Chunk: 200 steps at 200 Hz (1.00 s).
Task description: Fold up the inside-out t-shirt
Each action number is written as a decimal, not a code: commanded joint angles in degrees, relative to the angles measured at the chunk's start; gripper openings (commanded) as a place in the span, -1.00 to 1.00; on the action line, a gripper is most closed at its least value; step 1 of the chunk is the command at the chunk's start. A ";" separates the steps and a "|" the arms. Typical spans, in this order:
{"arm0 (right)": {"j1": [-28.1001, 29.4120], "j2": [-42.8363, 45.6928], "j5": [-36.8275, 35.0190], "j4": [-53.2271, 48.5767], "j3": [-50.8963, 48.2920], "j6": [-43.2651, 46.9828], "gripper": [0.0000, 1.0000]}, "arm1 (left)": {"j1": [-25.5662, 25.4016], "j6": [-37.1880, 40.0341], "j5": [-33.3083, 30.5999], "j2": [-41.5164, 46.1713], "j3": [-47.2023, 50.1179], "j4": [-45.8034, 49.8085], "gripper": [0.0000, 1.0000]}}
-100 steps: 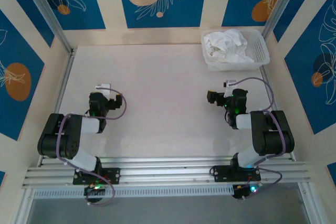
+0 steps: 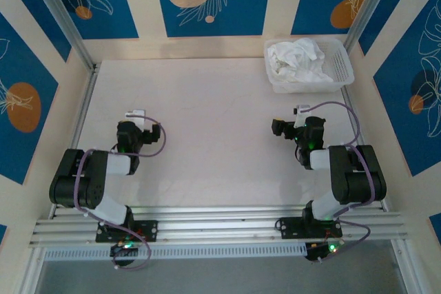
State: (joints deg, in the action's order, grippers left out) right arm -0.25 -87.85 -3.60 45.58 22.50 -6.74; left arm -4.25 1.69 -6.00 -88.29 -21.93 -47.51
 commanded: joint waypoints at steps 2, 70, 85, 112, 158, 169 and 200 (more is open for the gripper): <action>-0.28 1.11 1.22 -0.02 1.60 1.08 0.98 | 0.03 0.59 1.30 0.40 -1.07 -0.20 1.00; 0.67 26.68 -7.75 -48.69 16.95 -20.06 0.99 | -1.69 -6.16 4.61 25.87 -4.41 26.30 1.00; 0.12 24.50 -5.75 -58.52 24.49 -23.24 0.99 | -2.96 -12.55 7.34 33.60 -5.91 32.66 1.00; -3.45 14.98 -1.61 -66.90 36.52 -27.09 0.99 | -6.14 -22.06 17.19 40.59 -11.35 42.33 1.00; -7.75 -6.43 -0.41 -70.95 54.87 -28.32 0.99 | -16.12 -24.79 24.50 44.38 -17.50 54.98 1.00; -7.80 -10.45 0.60 -69.68 58.71 -26.66 0.99 | -18.01 -24.47 23.75 45.52 -17.08 56.46 1.00; -7.03 -22.51 0.38 -71.59 73.92 -21.96 0.99 | -19.65 -22.91 22.24 47.76 -15.51 60.31 1.00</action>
State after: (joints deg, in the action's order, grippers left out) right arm -8.08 -104.64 -4.43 -23.33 85.91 -32.25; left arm -23.16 -21.15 15.49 -42.02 -38.13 6.66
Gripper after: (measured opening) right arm 0.992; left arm 0.998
